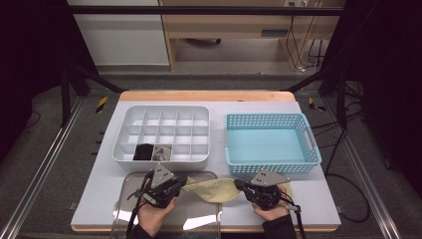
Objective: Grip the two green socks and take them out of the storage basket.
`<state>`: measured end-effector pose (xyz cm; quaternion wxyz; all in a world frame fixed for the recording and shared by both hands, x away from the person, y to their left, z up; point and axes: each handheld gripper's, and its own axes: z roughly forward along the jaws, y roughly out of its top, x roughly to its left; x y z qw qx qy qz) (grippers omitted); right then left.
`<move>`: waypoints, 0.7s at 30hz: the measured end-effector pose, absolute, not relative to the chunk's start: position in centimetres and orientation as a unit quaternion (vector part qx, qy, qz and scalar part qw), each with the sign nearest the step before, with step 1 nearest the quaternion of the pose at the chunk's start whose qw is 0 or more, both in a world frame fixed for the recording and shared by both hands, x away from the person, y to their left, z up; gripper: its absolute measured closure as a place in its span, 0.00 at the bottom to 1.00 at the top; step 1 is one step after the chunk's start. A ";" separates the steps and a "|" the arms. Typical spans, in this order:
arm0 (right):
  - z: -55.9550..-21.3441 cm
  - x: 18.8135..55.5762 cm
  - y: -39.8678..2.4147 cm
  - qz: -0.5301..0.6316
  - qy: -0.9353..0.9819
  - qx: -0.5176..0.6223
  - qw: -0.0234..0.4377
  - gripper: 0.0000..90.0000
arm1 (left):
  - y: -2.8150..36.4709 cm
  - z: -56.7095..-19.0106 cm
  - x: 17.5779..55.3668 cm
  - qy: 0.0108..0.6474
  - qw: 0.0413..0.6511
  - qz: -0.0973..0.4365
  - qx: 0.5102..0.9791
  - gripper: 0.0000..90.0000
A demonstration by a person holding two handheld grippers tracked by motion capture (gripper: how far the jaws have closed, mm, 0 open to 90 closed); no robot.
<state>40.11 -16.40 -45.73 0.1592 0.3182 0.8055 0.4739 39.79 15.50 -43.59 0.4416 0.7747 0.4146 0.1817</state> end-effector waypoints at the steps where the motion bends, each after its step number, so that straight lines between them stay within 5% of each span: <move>1: -45.7 40.0 -16.5 0.475 0.805 0.316 0.160 0.99 | 15.6 -43.6 39.8 0.417 0.441 0.182 0.774 0.97; 12: -45.8 39.8 -17.1 0.482 0.798 0.317 0.172 0.99 | 15.9 -44.2 39.4 0.423 0.447 0.187 0.766 0.97; 21: -46.5 39.4 -17.0 0.465 0.815 0.318 0.140 0.95 | 15.8 -45.6 38.3 0.418 0.431 0.179 0.780 0.97</move>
